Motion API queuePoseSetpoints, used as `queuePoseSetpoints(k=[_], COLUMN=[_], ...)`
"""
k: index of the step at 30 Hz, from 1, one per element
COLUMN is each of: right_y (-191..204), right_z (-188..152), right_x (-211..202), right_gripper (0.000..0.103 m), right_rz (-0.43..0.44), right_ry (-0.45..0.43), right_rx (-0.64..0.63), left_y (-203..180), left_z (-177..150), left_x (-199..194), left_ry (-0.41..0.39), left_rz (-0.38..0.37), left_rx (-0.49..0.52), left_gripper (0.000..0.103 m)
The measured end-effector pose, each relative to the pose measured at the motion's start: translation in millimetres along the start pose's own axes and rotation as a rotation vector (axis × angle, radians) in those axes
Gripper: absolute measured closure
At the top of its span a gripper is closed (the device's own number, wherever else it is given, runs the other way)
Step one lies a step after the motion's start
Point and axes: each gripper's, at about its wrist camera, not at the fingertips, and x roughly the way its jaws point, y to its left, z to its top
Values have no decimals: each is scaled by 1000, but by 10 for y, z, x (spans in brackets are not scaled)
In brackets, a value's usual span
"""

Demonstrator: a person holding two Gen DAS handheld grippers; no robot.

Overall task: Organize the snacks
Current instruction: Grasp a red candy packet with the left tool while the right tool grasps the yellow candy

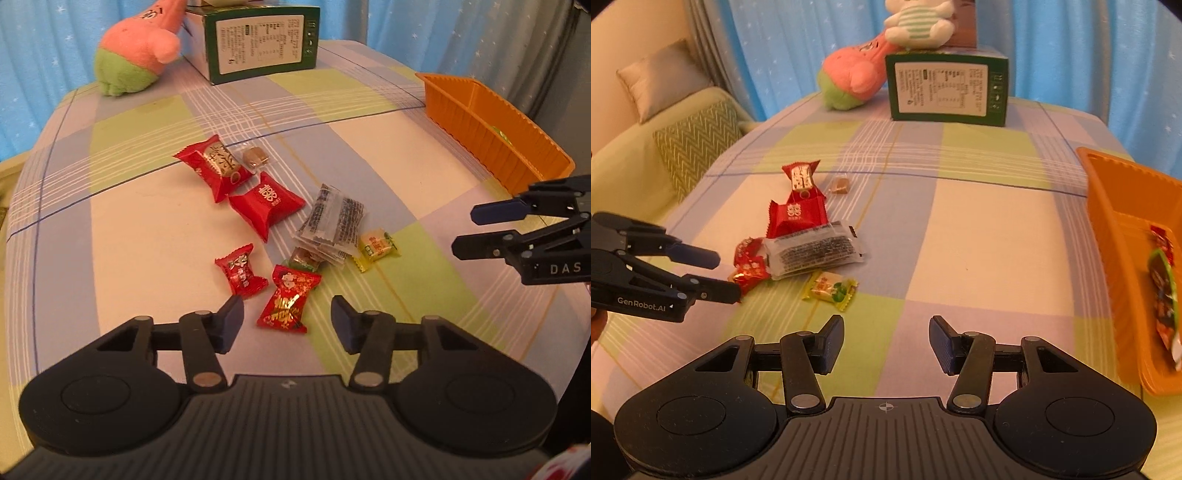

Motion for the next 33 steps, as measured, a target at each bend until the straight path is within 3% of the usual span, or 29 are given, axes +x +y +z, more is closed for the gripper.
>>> queuePoseSetpoints(k=[6,11,20,24,27,29,33], right_y=[25,94,327,346,357,377,412], right_z=[42,86,180,225,265,279,231], right_x=[208,328,589,692,747,757,707], right_gripper=[51,51,51,52,60,76,80], right_rz=[30,67,118,141,176,205,194], right_ry=[15,9,35,45,53,65,75], right_rx=[-84,-192,-474,-514,-514,-514,-466], left_y=[-10,-6,13,-6,1,5,-12], left_z=[52,41,12,15,12,7,-12], left_x=[158,185,17,-48,-74,-95,-150], left_ry=[23,36,19,6,2,-1,-4], left_rz=[-12,-9,-6,-12,-15,-15,-12], left_rx=[71,99,35,25,14,2,-17], left_gripper=[64,83,85,85,85,85,85])
